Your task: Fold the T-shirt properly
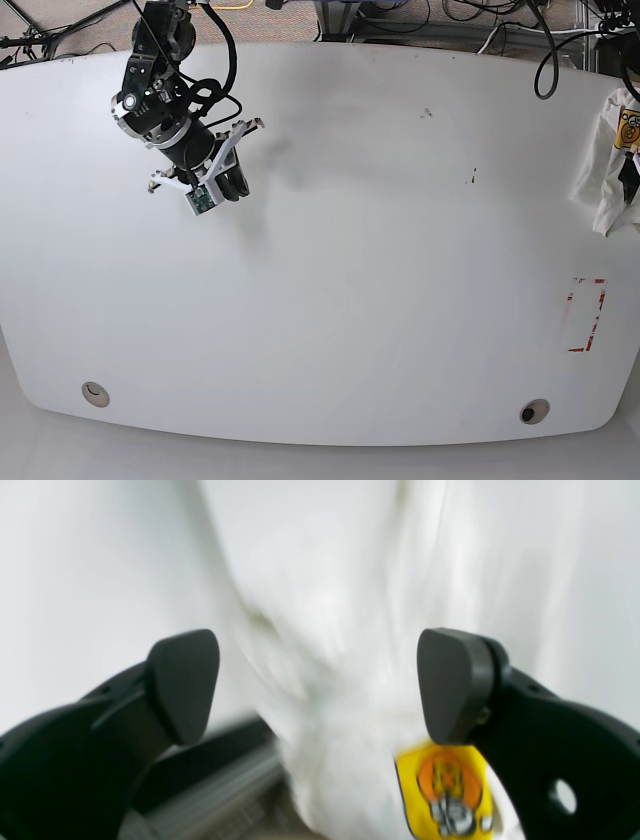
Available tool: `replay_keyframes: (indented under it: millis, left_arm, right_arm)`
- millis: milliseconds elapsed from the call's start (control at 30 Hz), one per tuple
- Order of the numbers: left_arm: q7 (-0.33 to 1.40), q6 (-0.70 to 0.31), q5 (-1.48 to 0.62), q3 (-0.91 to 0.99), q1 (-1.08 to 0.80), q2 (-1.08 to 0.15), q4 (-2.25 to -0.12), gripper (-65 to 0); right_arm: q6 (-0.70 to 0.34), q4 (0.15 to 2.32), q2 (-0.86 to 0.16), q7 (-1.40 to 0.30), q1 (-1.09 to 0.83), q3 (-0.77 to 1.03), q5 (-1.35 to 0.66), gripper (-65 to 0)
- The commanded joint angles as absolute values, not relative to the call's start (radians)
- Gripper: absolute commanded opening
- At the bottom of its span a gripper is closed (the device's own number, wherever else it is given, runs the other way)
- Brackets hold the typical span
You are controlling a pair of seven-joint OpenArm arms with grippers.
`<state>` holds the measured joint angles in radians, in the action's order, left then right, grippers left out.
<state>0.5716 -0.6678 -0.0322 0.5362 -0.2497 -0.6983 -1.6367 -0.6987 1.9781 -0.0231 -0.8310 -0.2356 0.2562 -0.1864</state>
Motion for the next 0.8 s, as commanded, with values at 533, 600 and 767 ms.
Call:
replay_keyframes:
  millis: [533,600,767]
  left_arm:
    - [0.435,-0.469,-0.019,0.438,-0.162,-0.24,-1.933,-7.2]
    - [0.331,-0.389,0.016,0.371,-0.163,-0.191,-1.9,-7.2]
    - [0.073,-0.236,0.117,0.24,-0.225,-0.117,-1.81,-7.2]
  right_arm:
    - [-0.668,1.946,-0.099,-0.463,-0.223,0.292,-0.019,-57.7]
    - [-0.634,1.893,-0.096,-0.355,-0.223,0.292,0.035,-57.7]
    - [-0.572,1.797,-0.085,-0.166,-0.249,0.308,0.102,-57.7]
